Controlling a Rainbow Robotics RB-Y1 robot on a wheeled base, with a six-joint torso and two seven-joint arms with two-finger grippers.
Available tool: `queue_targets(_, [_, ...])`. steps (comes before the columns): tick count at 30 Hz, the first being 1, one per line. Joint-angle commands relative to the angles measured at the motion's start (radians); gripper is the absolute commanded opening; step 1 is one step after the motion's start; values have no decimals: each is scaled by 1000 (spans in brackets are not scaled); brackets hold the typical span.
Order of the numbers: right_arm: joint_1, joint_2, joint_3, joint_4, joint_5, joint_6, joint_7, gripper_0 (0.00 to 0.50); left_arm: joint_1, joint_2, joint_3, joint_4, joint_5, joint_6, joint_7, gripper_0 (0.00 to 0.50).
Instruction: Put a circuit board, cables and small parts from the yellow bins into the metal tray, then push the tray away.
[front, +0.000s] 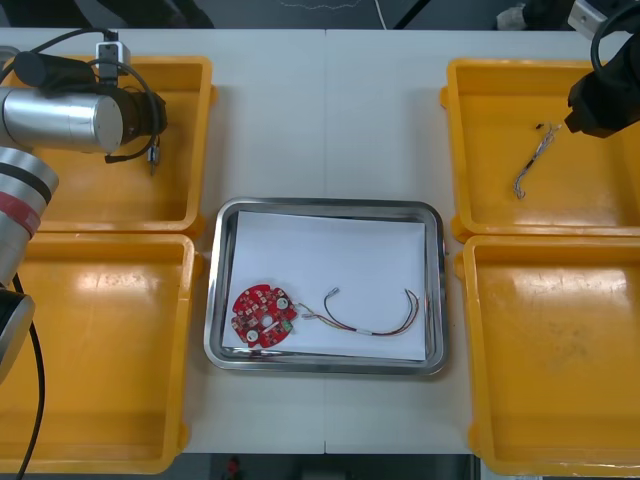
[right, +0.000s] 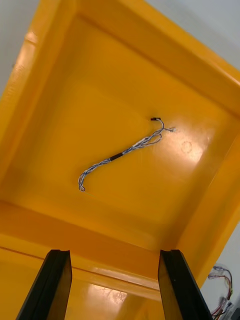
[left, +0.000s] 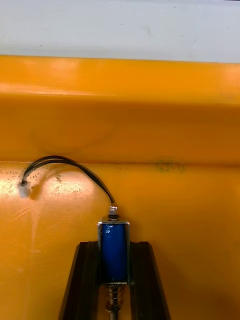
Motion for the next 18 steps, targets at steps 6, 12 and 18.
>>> queue_targets(6, [-104,5,-79,250,58,3,-69,500,-50,4,-2,-9,-1,20,43,0])
queue_targets(12, [-241,57,-93,485,170,3,-89,500,-50,17,58,-79,-13,155,45,0])
queue_targets(18, [-311,103,-142,634,221,3,-187,500,-50,36,127,-165,-15,265,62,0])
